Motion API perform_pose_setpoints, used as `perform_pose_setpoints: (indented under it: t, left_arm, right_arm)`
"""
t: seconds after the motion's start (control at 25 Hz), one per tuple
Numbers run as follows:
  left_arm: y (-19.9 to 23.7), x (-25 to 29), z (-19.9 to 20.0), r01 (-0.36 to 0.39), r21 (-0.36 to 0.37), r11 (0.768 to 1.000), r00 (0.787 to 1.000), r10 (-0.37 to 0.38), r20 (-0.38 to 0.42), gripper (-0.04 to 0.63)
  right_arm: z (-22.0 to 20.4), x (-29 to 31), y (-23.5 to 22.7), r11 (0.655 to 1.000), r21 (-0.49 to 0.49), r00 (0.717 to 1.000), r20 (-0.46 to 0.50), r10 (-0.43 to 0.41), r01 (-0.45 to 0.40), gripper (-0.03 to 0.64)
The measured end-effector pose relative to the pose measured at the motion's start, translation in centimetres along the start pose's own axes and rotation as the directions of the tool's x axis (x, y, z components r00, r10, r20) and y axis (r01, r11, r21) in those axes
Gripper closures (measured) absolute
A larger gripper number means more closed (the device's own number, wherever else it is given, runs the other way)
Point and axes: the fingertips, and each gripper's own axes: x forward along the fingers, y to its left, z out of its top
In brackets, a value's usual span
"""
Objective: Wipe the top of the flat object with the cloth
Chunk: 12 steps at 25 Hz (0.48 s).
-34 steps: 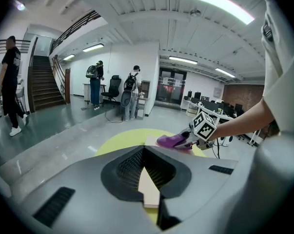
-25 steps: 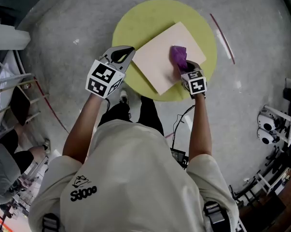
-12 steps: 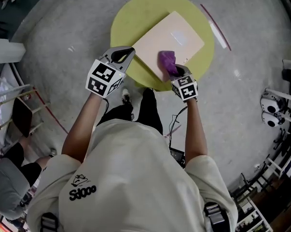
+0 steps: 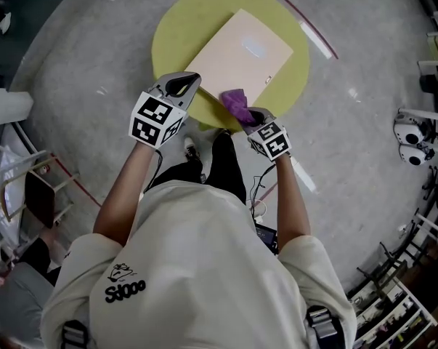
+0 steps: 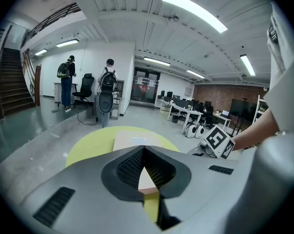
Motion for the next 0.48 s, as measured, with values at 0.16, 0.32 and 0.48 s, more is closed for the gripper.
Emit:
perform_pose_setpoints:
  t: [0.16,0.32,0.48]
  left_arm:
    - [-0.4,1.0,0.6,0.011,0.002,1.000,1.000,-0.011,-0.003,0.594]
    - [-0.2,2.5,1.7,0.011,0.002,1.000,1.000,-0.011,-0.006,0.594]
    - [0.1,4.2,2.6,0.006,-0.008,1.000,1.000,-0.006,-0.016,0.594]
  right_arm:
    - [-0.3,-0.3,-0.6,1.000,-0.017,1.000,-0.001,0.007,-0.007,0.534]
    - [-0.1,-0.7,-3.0,1.000,0.001,1.000,0.016,-0.021,0.021,0.534]
    - [0.3,-1.0,-6.0,0.999,-0.007,0.999,0.022,-0.049,0.049,0.532]
